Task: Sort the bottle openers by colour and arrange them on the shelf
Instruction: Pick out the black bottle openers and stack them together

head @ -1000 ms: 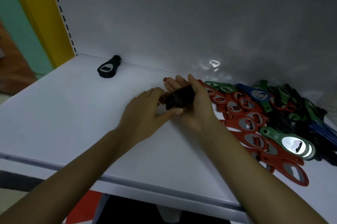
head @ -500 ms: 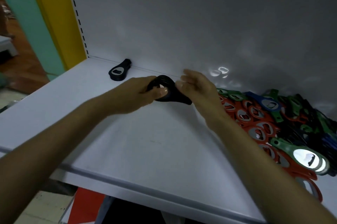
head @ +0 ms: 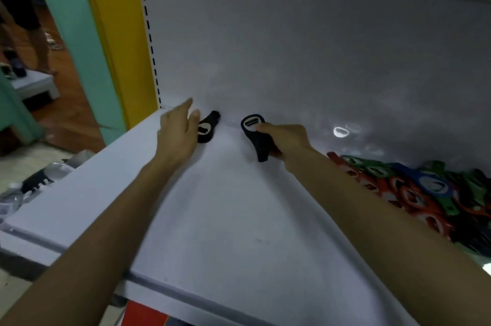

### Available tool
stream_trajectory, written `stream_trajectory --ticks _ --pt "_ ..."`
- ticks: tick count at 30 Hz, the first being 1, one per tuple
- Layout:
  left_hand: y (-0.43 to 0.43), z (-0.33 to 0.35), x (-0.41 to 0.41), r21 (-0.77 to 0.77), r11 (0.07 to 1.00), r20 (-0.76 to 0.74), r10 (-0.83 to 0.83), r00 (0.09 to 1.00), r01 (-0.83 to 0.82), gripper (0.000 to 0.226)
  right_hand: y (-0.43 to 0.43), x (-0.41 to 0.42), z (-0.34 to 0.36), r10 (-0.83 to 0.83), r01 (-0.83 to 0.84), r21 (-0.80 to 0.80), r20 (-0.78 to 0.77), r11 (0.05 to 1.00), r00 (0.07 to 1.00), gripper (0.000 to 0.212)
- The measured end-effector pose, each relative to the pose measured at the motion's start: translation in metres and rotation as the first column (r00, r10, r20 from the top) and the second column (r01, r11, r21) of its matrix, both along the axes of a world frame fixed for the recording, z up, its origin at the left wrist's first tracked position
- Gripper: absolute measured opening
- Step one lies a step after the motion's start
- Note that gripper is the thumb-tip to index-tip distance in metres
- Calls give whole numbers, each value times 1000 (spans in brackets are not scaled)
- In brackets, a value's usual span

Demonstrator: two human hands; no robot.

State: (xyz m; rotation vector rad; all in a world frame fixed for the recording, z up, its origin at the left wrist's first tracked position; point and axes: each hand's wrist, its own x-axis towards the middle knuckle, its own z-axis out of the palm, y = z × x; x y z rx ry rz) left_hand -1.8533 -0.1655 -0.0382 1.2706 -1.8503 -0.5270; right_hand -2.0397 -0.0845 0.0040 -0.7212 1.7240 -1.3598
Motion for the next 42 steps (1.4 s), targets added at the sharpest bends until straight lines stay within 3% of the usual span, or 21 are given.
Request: stream_trajectory --ticks 3,6,10,13,17,19,23,26,30,36,42 --pt "-8 -16 -10 125 991 144 29 989 -47 47 -33 19 -8 -69 68 43 13 997 998 40" --pt "-18 -15 -15 165 981 262 56 963 -102 39 -56 37 -17 -71 75 40 -77 996 994 32" --pt "-26 -16 -16 165 975 276 98 956 -147 37 -74 53 -29 -77 92 65 -201 994 977 33" --pt "-26 -21 -15 125 984 266 88 960 -125 37 -83 53 -29 -8 41 82 -370 996 929 20" --pt "-27 -22 -14 100 987 240 99 966 -126 36 -82 41 -29 87 -18 154 -453 988 887 30" --pt "-26 -23 -15 98 987 235 98 967 -124 36 -82 39 -25 104 -28 177 -440 984 892 29" --pt "-26 -23 -15 112 986 238 98 966 -127 37 -85 47 -17 112 -84 185 -146 979 983 21" --pt "-25 -23 -15 121 985 245 86 966 -119 38 -86 52 -12 92 -60 226 -137 972 986 13" --pt "-23 -23 -15 110 988 247 77 966 -107 38 -87 48 -12 153 -86 300 -206 950 967 24" --pt "-23 -24 -15 110 988 239 84 967 -113 40 -85 55 -17 139 -92 255 -174 963 975 25" --pt "-22 -23 -15 120 986 237 84 968 -115 40 -81 56 -21 75 -66 186 -44 980 996 25"
